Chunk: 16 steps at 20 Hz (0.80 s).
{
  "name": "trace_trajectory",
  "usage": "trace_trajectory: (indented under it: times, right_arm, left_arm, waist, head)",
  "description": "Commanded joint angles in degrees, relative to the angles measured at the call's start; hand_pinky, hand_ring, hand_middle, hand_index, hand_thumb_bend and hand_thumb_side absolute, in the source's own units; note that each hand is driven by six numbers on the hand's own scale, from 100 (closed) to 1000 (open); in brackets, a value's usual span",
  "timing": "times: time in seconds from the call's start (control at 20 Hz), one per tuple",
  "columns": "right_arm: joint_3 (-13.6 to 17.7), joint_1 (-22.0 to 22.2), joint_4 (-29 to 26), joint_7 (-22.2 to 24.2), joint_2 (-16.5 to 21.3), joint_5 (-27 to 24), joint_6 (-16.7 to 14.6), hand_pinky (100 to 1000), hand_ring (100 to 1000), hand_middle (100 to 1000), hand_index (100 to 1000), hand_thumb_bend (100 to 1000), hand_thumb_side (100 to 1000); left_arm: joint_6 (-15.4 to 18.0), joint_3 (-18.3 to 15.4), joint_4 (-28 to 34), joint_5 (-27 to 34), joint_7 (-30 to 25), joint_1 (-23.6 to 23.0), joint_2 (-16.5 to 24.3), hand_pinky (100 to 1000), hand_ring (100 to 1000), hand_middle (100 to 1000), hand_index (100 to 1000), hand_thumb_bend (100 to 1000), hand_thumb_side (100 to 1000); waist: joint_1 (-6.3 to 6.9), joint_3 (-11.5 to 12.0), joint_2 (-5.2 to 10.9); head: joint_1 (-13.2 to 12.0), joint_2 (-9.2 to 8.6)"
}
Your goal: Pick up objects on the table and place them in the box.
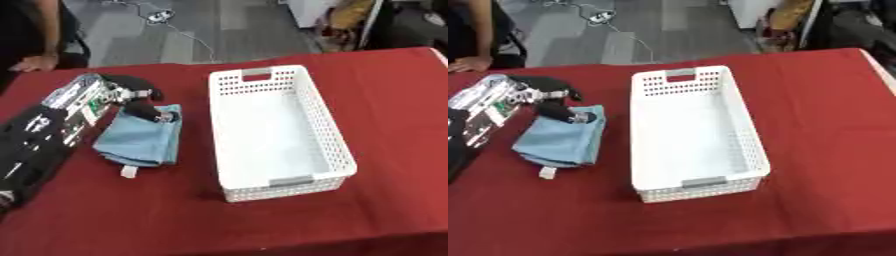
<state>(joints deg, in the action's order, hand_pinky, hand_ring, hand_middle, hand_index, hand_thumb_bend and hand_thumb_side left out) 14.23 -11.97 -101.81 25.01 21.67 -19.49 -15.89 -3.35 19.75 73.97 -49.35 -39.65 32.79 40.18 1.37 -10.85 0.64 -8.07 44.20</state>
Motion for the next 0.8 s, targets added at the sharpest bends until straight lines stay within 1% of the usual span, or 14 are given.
trace_trajectory:
  times: [0.05,0.7,0.75,0.8]
  right_arm:
    - [0.09,-0.68,-0.86,0.02,1.32,0.01,-0.11,811,946,882,1000,100,940]
    - [0.1,-0.94,-0.97,-0.01,1.31,-0.21,-0.1,811,945,882,1000,100,940]
    - [0.11,-0.98,-0.98,-0.03,1.3,-0.22,-0.09,811,945,882,1000,100,940]
    - [0.11,-1.02,-0.99,-0.05,1.3,-0.25,-0.08,811,945,882,1000,100,940]
  left_arm:
    - [0.28,-0.03,-0.17,0.1,0.06,0.49,1.01,722,753,862,940,624,1000]
    - [1.46,0.23,-2.37,-1.74,0.34,0.44,-0.52,730,755,858,934,622,1000]
    - [1.75,0.3,-2.41,-1.81,0.41,0.45,-0.63,728,754,857,931,595,1000]
    - [2.14,0.34,-2.48,-1.87,0.48,0.43,-0.73,728,754,857,930,592,1000]
  waist:
    - [-0.12,-0.15,0.41]
    - [-0.18,-0.23,0.24]
    - [-0.17,-0.23,0.23]
    - [-0.17,-0.24,0.22]
  head:
    - [-0.62,-0.08]
    - [-0.66,-0.08]
    - [-0.66,-0.08]
    - [-0.65,-0.08]
